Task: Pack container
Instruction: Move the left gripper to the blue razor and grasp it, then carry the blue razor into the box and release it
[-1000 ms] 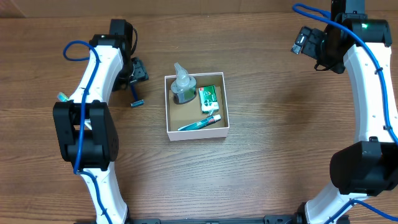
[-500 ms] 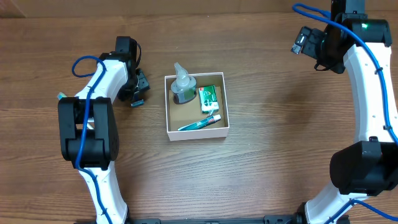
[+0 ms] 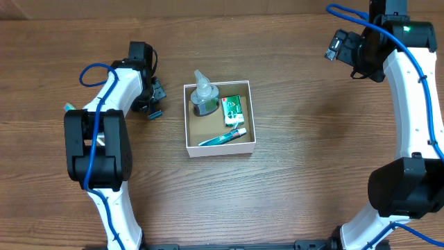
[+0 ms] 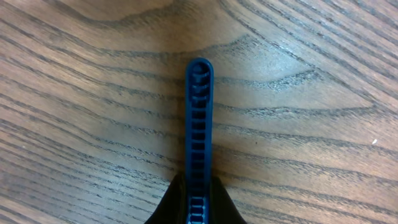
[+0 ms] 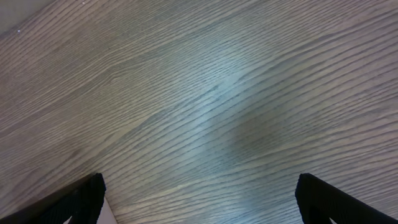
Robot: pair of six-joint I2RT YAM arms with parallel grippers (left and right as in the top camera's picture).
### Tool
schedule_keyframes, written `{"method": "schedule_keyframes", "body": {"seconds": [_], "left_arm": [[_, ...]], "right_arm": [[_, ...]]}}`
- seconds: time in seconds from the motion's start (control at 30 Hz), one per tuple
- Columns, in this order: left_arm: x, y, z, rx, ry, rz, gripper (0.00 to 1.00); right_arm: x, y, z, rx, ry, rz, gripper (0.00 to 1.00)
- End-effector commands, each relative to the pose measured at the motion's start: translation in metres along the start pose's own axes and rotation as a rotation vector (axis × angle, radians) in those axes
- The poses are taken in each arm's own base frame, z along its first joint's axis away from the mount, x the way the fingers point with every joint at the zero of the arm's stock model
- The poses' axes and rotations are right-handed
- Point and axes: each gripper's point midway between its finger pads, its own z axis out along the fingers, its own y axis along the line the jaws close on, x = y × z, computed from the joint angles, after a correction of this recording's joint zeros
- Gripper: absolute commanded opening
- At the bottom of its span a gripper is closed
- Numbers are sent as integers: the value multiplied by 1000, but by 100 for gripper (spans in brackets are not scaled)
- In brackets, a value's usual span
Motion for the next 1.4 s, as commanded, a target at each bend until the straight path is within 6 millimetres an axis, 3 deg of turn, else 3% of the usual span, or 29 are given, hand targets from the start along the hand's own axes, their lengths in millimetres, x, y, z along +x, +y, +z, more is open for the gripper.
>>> {"method": "schedule_keyframes", "body": {"seconds": [0.0, 0.13, 0.3, 0.4, 0.5, 0.7, 0.83, 1.07, 1.13, 1.37], "left_arm": [[22, 6, 13, -27, 85, 36, 4], [5, -1, -13, -21, 75, 76, 4], [-36, -19, -86, 24, 11, 187, 4], [-45, -36, -128, 109, -11, 274, 4], [-40, -60, -172, 224, -27, 398, 4], [0, -112, -222, 294, -58, 612, 4], [39, -152, -236, 361, -37, 683, 4], [78, -192, -246, 407, -18, 633, 5], [87, -195, -241, 358, -13, 565, 9], [126, -207, -196, 296, 76, 531, 8]], "right_arm": [[-9, -1, -10, 3, -41, 2, 100], [-9, -1, -10, 3, -41, 2, 100], [-9, -1, -10, 3, -41, 2, 100], [-9, -1, -10, 3, -41, 2, 100], [-9, -1, -10, 3, -41, 2, 100], [-9, -1, -10, 3, -41, 2, 100], [-9, -1, -10, 3, -41, 2, 100], [-9, -1, -10, 3, -41, 2, 100], [-9, -1, -10, 3, -41, 2, 100], [-9, -1, -10, 3, -41, 2, 100]]}}
